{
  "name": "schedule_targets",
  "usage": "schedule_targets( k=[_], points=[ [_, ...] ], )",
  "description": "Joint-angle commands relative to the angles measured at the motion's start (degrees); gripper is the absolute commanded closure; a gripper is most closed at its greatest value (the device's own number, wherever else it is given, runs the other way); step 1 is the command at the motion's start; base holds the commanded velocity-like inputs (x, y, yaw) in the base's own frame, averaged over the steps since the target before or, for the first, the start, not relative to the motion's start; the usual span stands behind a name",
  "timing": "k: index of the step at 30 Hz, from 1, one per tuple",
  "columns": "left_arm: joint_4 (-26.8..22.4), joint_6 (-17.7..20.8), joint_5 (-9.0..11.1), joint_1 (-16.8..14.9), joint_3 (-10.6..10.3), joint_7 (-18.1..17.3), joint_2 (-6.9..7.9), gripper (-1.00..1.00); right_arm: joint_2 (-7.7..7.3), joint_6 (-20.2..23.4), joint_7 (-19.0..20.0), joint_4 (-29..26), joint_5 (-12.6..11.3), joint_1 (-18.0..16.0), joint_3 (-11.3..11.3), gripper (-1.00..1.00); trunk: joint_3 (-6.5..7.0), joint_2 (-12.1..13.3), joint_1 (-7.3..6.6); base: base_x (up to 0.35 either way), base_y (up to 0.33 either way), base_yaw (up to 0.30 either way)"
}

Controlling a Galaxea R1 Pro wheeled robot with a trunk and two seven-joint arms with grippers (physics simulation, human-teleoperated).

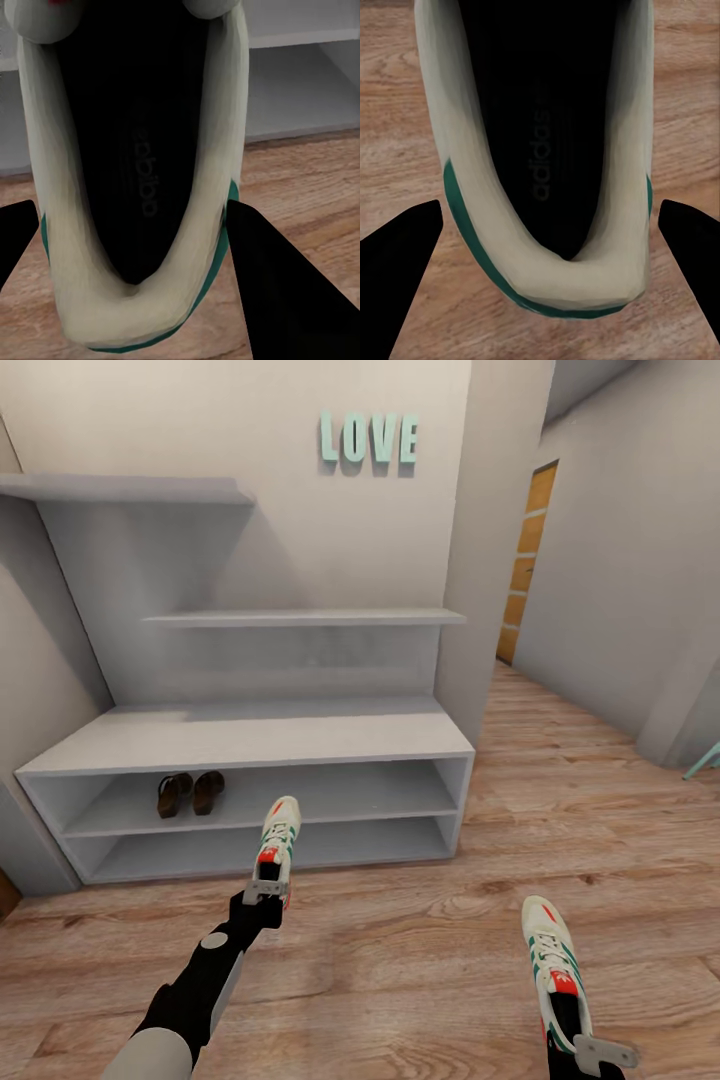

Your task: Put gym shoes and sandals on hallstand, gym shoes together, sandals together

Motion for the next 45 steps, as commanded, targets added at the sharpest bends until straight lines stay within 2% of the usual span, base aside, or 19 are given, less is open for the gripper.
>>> schedule_targets(
  k=[1,35,45],
  points=[
    [-0.09,0.10,-0.60,-0.03,0.49,-0.53,-0.09,1.00,0.00,-0.12,-0.34,0.07,0.62,-0.04,-0.25,1.00,-0.05,-0.02,0.00,0.154,0.000,0.000],
    [-0.01,0.10,-0.60,0.37,0.58,-0.53,0.08,1.00,-0.14,-0.17,-0.35,0.07,0.62,-0.03,-0.31,1.00,-0.05,-0.02,0.00,0.293,0.000,0.000],
    [0.03,0.10,-0.69,0.66,0.58,-0.45,0.10,1.00,-0.77,-0.20,-0.39,0.06,0.62,-0.03,-0.34,1.00,-0.05,-0.02,0.00,0.068,0.000,0.000]
  ],
)
